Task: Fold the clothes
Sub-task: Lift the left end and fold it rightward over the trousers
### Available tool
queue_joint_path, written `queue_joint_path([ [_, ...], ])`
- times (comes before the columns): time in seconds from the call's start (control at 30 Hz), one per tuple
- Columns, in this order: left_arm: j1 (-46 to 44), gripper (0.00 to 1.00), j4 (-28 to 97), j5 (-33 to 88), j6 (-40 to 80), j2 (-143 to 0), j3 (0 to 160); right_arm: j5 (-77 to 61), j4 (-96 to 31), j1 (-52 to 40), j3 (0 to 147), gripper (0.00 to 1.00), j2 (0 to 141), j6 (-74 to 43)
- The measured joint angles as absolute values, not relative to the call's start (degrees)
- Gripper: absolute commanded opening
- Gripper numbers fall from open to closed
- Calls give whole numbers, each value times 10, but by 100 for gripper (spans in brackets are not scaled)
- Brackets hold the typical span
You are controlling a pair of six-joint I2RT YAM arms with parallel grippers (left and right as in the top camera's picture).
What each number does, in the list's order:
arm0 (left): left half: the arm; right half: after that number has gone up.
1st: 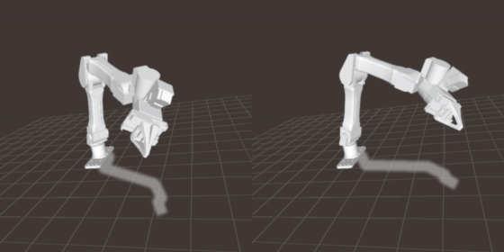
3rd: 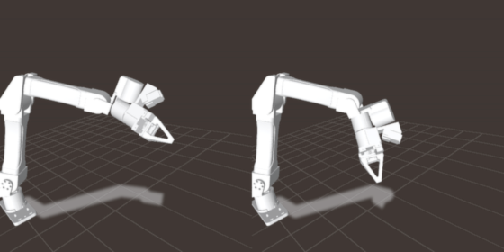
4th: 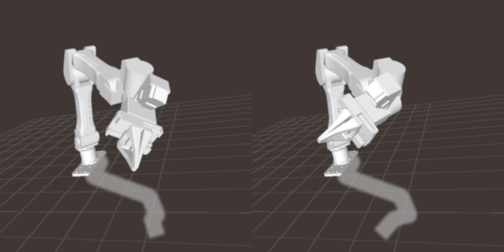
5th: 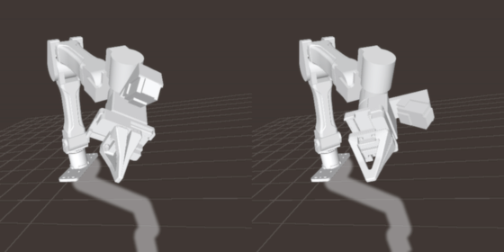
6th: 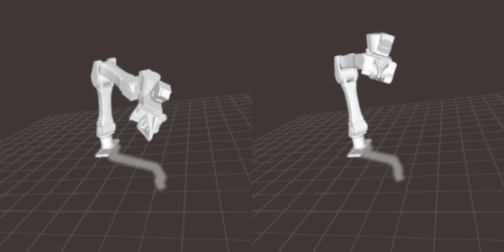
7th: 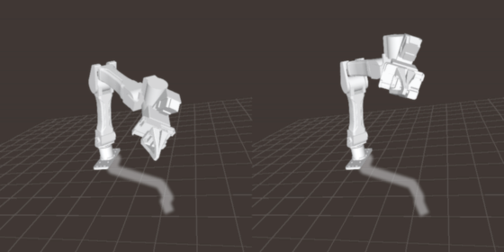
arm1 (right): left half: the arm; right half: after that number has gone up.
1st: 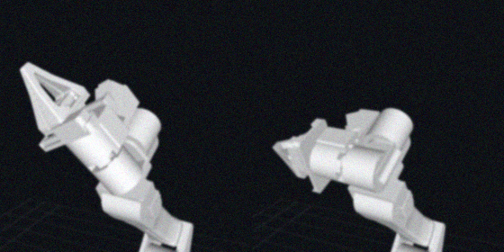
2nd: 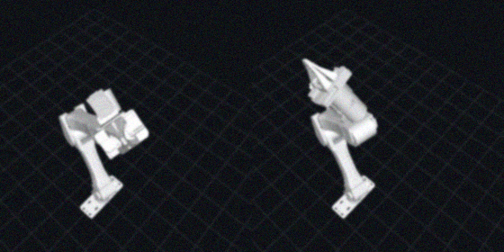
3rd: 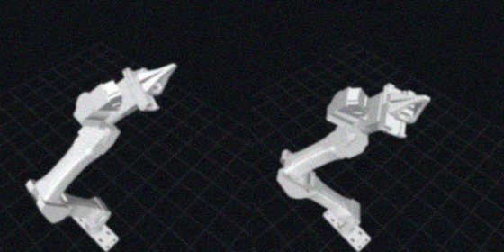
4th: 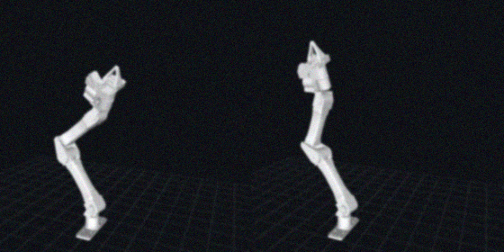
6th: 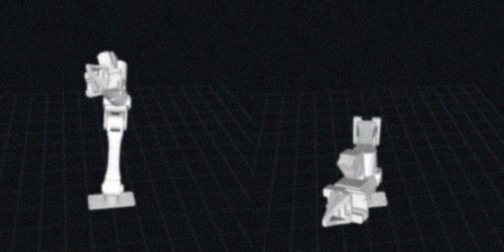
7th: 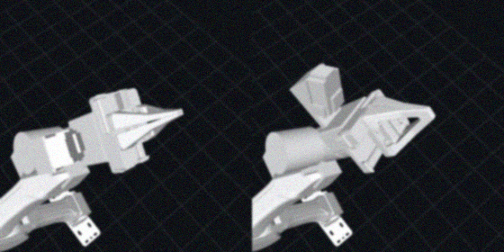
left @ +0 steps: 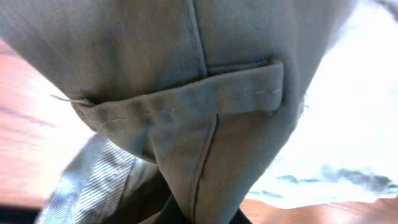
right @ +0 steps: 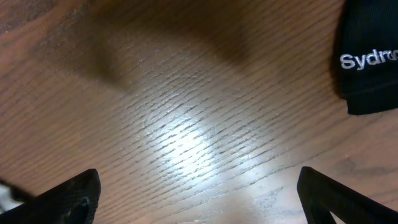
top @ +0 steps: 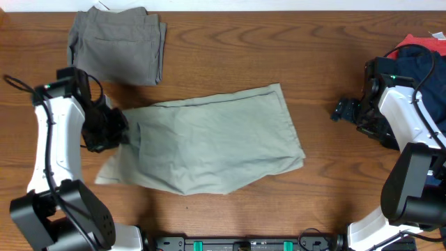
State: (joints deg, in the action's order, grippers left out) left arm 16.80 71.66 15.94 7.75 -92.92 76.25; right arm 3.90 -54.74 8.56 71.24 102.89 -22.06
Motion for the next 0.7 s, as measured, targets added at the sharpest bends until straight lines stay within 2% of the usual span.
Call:
queue_joint_path([
  [0.3, 132, 6, 776, 145, 77, -920, 865, 39, -547, 86, 712, 99, 1029, -221],
  [0.7, -53, 6, 733, 141, 114, -920, 875, 39, -547, 86, 712, 99, 1029, -221],
])
